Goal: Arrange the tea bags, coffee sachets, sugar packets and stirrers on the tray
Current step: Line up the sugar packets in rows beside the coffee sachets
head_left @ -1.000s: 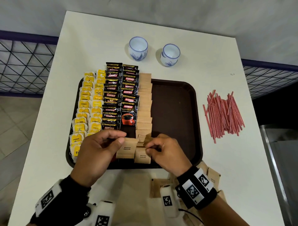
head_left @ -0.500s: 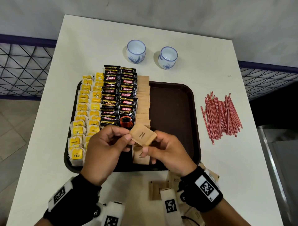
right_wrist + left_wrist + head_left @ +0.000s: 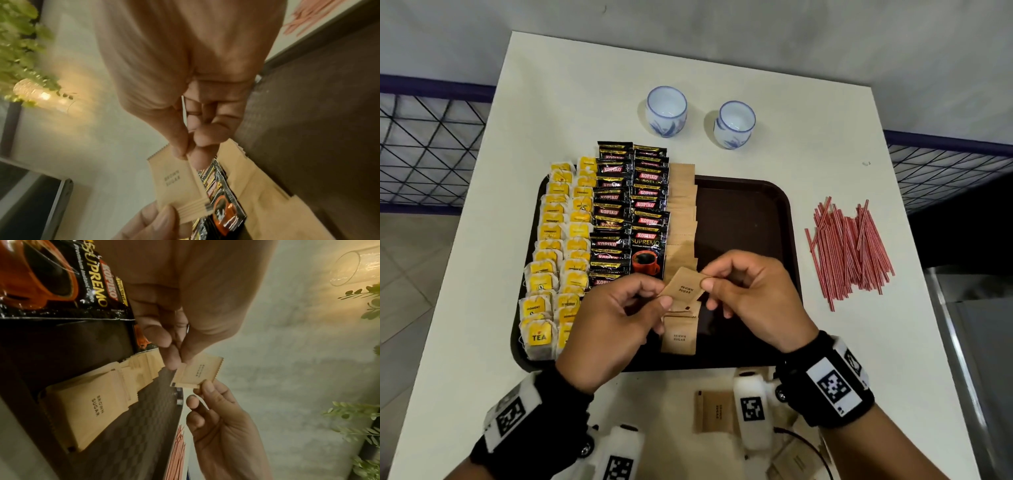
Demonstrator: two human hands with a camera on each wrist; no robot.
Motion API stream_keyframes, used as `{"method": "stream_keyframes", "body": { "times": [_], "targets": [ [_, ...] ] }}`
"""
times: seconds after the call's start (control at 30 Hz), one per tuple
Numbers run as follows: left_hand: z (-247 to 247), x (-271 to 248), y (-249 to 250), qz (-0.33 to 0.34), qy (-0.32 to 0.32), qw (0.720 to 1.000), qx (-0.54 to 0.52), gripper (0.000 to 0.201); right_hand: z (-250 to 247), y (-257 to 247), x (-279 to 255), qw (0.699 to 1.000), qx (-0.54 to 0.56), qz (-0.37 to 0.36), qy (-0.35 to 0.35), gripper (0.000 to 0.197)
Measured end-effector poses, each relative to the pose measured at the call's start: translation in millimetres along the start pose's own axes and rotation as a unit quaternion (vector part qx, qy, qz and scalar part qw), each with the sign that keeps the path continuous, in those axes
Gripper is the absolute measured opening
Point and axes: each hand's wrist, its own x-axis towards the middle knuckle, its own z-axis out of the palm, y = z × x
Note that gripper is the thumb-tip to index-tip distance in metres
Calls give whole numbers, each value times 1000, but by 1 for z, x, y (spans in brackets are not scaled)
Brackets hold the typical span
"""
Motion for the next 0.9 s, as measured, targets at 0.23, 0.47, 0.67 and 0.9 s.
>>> {"method": "stream_keyframes", "body": {
  "times": [0.23,0.47,0.67,0.9],
  "targets": [
    [-14,-5,-13,-19,16,1000,8,18,-40,-25,61,990,-121,-43,62,16],
    [-15,-11,-20,-19,-10,1000,12,24,-70,-24,161,972,-217,-6,92,7],
    [-16,-8,-18,-15,-8,1000,12,28,-65,-26,190,965,-246,9,86,16],
    [-23,-5,-23,-8,7,999,33,27,-55,-21,197,970,-231,19,77,12]
  ]
}}
